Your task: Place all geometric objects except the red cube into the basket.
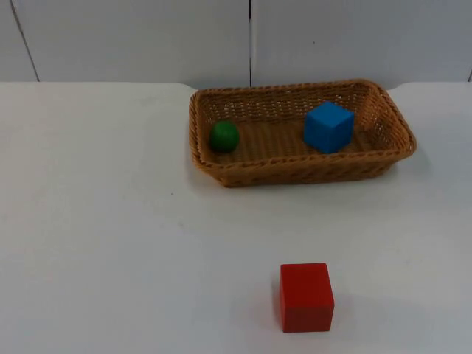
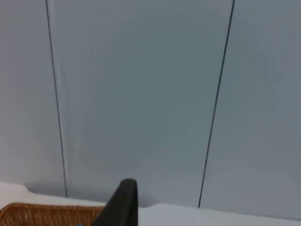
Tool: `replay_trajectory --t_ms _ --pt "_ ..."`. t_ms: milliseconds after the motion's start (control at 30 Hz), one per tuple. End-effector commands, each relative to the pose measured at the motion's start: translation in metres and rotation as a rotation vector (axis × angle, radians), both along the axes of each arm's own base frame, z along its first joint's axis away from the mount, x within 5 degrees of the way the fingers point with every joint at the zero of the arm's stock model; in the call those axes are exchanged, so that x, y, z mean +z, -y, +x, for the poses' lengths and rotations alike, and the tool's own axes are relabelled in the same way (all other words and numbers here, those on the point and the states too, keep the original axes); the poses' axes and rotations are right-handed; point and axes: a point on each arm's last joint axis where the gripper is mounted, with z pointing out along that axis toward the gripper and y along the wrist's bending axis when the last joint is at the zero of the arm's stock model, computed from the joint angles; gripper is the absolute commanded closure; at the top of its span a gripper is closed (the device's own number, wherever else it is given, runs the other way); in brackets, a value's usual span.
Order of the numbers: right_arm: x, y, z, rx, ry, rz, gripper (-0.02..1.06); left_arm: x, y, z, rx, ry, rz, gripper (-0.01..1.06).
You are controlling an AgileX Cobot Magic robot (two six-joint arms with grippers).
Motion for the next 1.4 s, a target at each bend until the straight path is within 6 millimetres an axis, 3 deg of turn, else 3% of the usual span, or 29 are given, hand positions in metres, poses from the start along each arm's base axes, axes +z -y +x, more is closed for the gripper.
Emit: replay_trajectory --t_ms 0,133,233,400,600,767,833,1067,1167,1367 --pt "0.001 0.006 -0.012 -0.019 0.049 -0.012 0.00 0.005 -0.001 -0.021 0.005 0.038 -0.028 0.00" --pt "0.003 0.014 -0.026 -0.083 0.100 -0.034 0.00 0.007 -0.009 -0.046 0.085 0.094 -0.017 0.00" --pt "-0.003 0.011 -0.027 -0.103 0.128 -0.040 0.00 0.007 -0.010 -0.053 0.106 0.096 -0.012 0.00" --pt "-0.027 0.007 -0.041 -0.181 0.211 -0.021 0.00 0.008 -0.011 -0.059 0.113 0.116 0.015 0.00" --pt "-0.052 -0.001 -0.056 -0.140 0.205 0.010 0.00 0.000 -0.010 -0.071 0.105 0.144 0.028 0.00" --pt "-0.071 -0.003 -0.077 -0.109 0.153 -0.013 0.00 -0.026 -0.008 -0.091 0.083 0.139 0.012 0.00" --pt "-0.079 -0.004 -0.093 -0.088 0.143 -0.064 0.00 -0.036 -0.007 -0.110 0.066 0.153 0.059 0.00" --pt "-0.094 -0.014 -0.100 0.040 -0.029 -0.113 0.00 -0.055 -0.007 -0.156 0.067 0.176 0.182 0.00" --pt "-0.095 -0.018 -0.101 0.080 -0.038 -0.085 0.00 -0.064 -0.007 -0.166 0.068 0.149 0.127 0.00" --pt "-0.107 -0.018 -0.100 0.082 -0.163 -0.058 0.00 -0.083 -0.004 -0.164 0.033 -0.037 0.089 0.00"
